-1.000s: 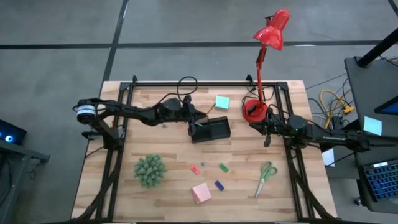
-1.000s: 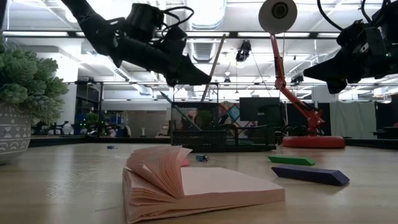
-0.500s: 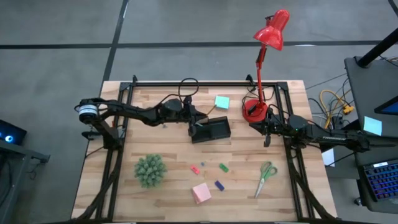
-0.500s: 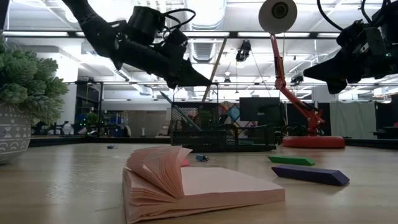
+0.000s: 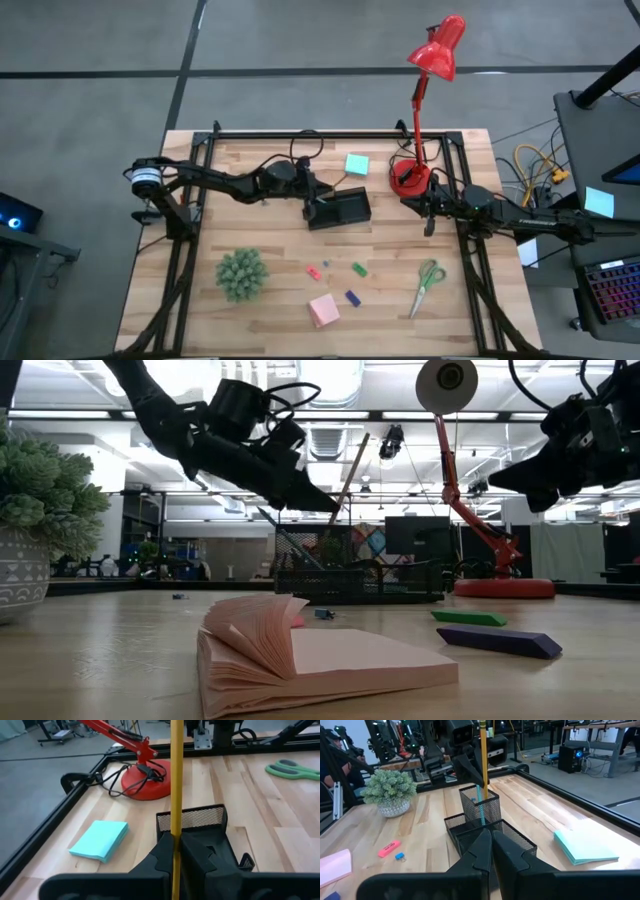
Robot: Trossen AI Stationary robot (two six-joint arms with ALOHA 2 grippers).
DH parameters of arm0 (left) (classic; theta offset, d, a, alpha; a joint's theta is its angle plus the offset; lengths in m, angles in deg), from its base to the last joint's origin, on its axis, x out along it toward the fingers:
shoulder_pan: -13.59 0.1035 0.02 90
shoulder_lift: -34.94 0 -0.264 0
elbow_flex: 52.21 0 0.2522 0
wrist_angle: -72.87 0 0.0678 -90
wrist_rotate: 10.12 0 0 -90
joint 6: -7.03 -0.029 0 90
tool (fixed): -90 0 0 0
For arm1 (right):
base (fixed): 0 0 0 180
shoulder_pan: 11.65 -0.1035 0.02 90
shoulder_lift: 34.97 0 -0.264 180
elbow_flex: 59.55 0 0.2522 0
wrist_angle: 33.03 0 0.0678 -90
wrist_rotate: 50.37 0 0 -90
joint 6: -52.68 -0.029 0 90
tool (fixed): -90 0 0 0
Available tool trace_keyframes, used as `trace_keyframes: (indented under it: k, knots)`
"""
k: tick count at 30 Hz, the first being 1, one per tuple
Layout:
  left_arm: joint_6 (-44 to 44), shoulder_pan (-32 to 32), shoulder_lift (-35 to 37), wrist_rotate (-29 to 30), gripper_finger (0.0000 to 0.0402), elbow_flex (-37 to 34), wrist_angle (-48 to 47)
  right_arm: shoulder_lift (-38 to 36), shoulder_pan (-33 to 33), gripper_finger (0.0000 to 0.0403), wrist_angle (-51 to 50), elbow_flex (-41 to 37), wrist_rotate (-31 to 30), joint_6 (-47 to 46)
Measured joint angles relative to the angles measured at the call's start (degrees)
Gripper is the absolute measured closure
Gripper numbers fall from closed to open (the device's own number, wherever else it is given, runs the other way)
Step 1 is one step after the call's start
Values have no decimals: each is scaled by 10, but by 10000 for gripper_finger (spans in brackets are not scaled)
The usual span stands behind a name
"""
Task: Pick and place office supplies into organizer
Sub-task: Put the yellow pencil into the black desk organizer
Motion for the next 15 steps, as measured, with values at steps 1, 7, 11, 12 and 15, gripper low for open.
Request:
trace_keyframes:
  k: [1,7,11,12,15]
  knots:
    - [-1,0,0,0,400,-1,0,0,0,394,-2,0,0,0]
    - [-10,0,0,0,400,-10,-1,0,0,394,-2,0,0,0]
    - [-10,0,0,0,400,-15,0,0,0,394,-2,0,0,0]
    - [-10,0,0,0,400,-17,0,0,0,394,-2,0,0,-1]
    - [-10,0,0,0,400,-18,0,0,0,394,-2,0,0,-1]
